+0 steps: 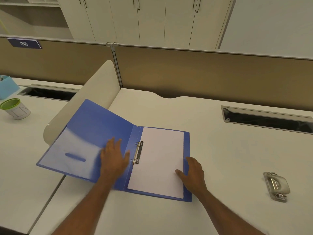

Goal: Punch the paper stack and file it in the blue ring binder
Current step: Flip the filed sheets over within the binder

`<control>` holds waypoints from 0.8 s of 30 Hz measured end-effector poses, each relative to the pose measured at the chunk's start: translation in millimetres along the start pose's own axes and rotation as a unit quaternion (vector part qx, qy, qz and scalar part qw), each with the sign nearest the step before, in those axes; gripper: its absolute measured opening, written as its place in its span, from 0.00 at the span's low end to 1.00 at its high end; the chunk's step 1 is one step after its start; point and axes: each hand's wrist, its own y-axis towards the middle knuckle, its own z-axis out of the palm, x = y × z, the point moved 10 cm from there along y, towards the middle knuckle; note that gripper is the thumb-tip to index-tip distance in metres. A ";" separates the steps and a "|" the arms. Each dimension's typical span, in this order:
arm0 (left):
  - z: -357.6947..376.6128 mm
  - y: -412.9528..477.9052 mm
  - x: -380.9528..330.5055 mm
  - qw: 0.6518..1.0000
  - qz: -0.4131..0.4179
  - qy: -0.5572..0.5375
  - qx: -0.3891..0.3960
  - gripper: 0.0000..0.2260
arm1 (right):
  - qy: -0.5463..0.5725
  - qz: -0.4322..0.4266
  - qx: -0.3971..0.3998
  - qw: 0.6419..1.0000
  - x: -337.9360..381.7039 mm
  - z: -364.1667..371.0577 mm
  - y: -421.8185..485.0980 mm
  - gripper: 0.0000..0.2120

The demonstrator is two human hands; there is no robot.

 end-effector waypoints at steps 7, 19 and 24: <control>-95.0 22.1 96.3 0.969 -0.187 0.075 -0.140 0.33 | -0.075 -0.041 0.011 0.996 -0.9 7.6 -8.2 0.40; -163.3 22.9 97.1 0.961 -0.199 0.027 -0.189 0.27 | -0.086 -0.030 0.024 0.996 -3.0 6.7 -5.7 0.37; -211.2 31.2 48.8 0.976 -0.115 -0.134 -0.130 0.15 | -0.092 -0.023 0.029 0.995 -5.1 7.4 -5.3 0.37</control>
